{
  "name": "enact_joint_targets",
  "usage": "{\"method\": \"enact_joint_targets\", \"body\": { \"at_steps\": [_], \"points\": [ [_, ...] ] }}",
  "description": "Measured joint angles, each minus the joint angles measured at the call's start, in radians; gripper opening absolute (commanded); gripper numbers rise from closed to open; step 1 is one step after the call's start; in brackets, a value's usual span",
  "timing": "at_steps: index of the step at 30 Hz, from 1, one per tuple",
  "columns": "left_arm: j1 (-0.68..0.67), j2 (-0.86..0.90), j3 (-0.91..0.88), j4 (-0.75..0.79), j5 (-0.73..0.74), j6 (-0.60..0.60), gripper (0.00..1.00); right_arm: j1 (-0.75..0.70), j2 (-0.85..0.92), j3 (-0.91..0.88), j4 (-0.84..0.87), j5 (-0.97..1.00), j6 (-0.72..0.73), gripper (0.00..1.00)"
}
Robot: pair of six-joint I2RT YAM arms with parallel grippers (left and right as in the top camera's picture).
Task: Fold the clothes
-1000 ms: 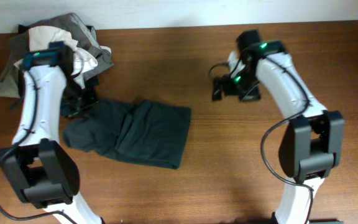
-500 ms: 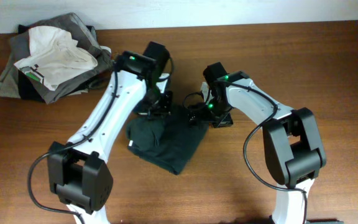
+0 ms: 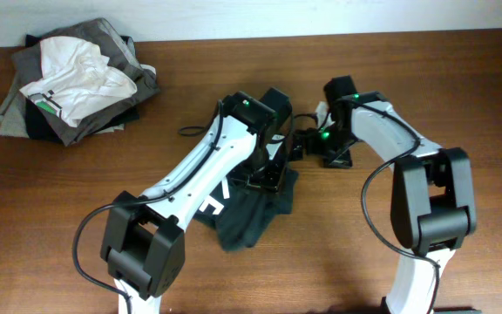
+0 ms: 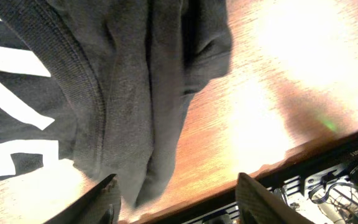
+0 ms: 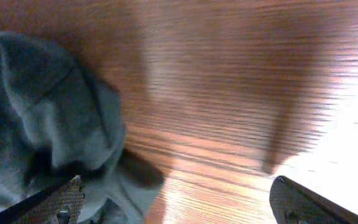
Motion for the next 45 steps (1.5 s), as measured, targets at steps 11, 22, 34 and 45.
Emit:
{"method": "enact_joint_targets", "body": {
  "at_steps": [11, 22, 34, 45],
  "points": [
    [0.25, -0.007, 0.108, -0.1, -0.148, 0.0, 0.61, -0.194, 0.005, 0.348, -0.332, -0.199, -0.222, 0.99],
    [0.425, -0.016, -0.174, 0.153, -0.143, 0.034, 0.61, 0.208, 0.006, 0.354, -0.313, 0.0, -0.071, 0.89],
    [0.626, -0.016, -0.187, 0.164, -0.164, 0.026, 0.64, 0.539, 0.09, 0.356, -0.136, 0.234, 0.21, 0.71],
    [0.626, -0.016, -0.187, 0.159, -0.164, 0.026, 0.65, 0.529, 0.159, 0.356, -0.142, 0.351, 0.287, 0.46]
  ]
}}
